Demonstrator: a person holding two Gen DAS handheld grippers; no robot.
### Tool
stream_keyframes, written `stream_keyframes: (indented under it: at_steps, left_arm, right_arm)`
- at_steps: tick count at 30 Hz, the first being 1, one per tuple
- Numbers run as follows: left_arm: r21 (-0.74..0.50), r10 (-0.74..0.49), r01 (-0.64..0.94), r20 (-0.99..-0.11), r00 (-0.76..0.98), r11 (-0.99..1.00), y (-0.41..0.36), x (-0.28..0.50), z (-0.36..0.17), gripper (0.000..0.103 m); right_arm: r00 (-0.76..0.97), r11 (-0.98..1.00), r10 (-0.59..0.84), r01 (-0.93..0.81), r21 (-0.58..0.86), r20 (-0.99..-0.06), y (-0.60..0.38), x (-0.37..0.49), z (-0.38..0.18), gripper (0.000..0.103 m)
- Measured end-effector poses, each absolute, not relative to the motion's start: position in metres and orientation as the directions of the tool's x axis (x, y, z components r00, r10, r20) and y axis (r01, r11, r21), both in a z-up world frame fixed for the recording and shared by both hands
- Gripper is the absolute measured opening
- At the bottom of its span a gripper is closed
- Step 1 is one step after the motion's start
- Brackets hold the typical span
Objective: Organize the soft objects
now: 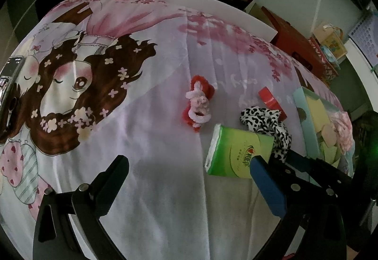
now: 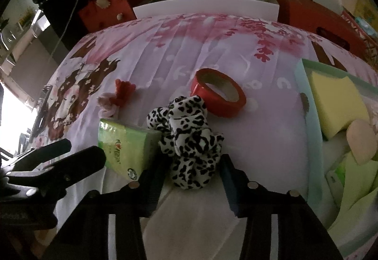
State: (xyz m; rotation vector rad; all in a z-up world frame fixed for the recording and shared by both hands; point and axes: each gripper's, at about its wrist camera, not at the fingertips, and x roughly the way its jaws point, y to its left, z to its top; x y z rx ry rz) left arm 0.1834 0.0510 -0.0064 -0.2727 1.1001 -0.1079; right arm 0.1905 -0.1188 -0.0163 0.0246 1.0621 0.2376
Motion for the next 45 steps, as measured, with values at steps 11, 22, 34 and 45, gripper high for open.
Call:
stream_keyframes:
  at_steps: [11, 22, 34, 45]
  left_arm:
    - [-0.277, -0.236, -0.028, -0.863, 0.446, 0.961, 0.042, 0.185, -0.005, 0.102]
    - [-0.264, -0.236, -0.002, -0.863, 0.447, 0.964, 0.033, 0.187, -0.003, 0.102]
    - [-0.249, -0.242, 0.041, -0.868, 0.435, 0.968, 0.018, 0.187, -0.003, 0.102]
    - [-0.188, -0.207, 0.086, -0.895, 0.395, 0.978, -0.003, 0.187, -0.022, 0.102]
  right_arm:
    - [0.474, 0.975, 0.209, -0.172, 0.142, -0.855, -0.121, 0.187, -0.017, 0.03]
    - [0.492, 0.975, 0.221, -0.14, 0.174, -0.842, -0.133, 0.179, -0.013, 0.018]
    - [0.573, 0.977, 0.199, -0.054, 0.206, -0.795, -0.178, 0.161, 0.016, 0.018]
    - [0.621, 0.974, 0.204, -0.051, 0.221, -0.757, -0.189, 0.148, 0.038, 0.018]
